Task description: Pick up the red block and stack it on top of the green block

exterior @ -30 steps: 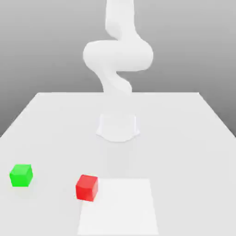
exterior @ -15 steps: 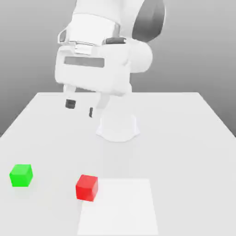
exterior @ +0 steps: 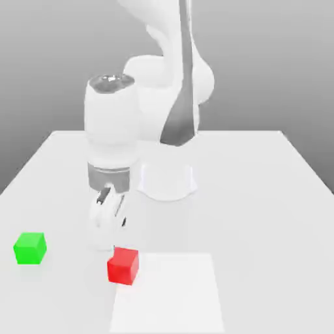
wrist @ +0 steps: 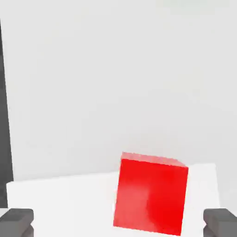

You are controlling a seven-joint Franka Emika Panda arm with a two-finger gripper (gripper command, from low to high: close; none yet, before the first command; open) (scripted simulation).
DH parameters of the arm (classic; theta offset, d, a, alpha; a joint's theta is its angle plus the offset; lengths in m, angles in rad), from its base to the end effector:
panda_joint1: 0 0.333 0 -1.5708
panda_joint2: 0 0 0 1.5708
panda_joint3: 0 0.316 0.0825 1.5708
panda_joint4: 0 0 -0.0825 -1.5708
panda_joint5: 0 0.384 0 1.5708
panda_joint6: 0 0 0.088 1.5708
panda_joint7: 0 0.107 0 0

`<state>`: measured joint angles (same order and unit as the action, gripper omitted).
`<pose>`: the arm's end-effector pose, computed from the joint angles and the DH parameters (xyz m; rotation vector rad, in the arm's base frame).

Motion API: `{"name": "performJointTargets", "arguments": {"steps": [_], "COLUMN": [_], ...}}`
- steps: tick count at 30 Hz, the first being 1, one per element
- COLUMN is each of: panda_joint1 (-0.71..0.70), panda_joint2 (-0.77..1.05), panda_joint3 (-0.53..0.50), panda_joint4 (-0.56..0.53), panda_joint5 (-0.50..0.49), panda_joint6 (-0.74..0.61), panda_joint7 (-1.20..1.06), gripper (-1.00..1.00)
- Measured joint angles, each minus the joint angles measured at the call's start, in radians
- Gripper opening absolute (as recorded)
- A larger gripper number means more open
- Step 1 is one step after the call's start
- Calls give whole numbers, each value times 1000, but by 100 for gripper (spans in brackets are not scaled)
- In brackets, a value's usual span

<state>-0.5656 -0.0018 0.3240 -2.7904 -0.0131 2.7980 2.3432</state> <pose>0.3701 -0.0906 0.2111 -0.8804 3.0099 -0.0141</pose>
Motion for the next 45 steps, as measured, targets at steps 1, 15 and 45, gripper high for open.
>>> {"name": "performJointTargets", "arguments": {"steps": [1, 15, 45], "panda_joint1": [0, 115, -193], "panda_joint2": [17, 249, 89], "panda_joint3": [-3, -173, -379], "panda_joint4": [1, 34, 146], "panda_joint5": [-7, -241, 21], "panda_joint6": [14, 201, -62], "panda_joint7": [14, 194, -128], "gripper": [0, -100, -100]}}
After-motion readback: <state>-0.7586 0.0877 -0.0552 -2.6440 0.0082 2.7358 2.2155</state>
